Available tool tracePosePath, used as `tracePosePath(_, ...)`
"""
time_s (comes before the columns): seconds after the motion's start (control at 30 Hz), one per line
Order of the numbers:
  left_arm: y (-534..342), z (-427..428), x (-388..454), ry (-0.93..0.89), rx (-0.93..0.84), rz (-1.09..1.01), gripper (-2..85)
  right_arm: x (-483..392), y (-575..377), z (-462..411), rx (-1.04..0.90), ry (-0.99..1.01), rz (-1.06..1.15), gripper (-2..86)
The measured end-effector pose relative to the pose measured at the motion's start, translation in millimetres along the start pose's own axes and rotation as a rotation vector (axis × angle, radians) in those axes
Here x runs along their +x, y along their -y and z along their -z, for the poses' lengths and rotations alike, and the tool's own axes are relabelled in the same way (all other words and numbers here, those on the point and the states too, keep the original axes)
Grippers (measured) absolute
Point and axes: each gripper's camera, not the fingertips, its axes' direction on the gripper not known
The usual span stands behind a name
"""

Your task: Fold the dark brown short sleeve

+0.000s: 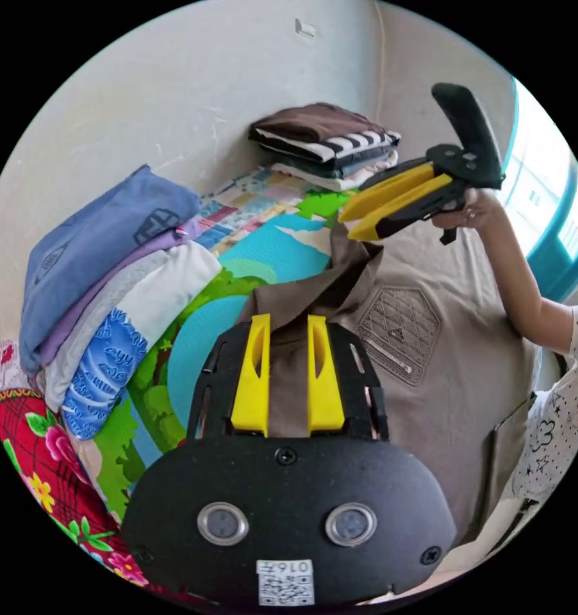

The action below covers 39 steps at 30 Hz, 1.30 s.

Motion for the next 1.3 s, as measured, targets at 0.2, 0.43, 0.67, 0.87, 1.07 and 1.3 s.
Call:
tracePosePath(0.2,23.4,-7.4,11.6,0.187,0.01,0.016,-0.5,-33.2,7.0,10.8,-0.153,-0.228,0.164,8.6)
tracePosePath(0.43,49.6,27.6,15.4,0.285,-0.005,0.048,-1.0,-25.7,13.7,18.9,-0.065,-0.18,0.077,9.1)
tracePosePath(0.67,73.2,69.1,23.3,0.291,-0.108,0.135,-1.0,-18.6,17.8,44.9,0.028,0.0,0.009,9.0)
tracePosePath(0.87,93.1,71.0,44.7,0.229,-0.189,0.158,-1.0,-47.7,24.4,58.0,0.119,-0.043,0.058,12.9)
tracePosePath(1.07,98.6,58.6,55.3,0.265,-0.242,0.165,-1.0,-50.3,32.4,17.2,-0.136,-0.118,0.075,13.1)
tracePosePath(1.3,70.3,16.7,87.4,0.278,-0.282,0.124,-0.9,-40.4,30.8,28.0,-0.176,-0.114,0.058,2.4)
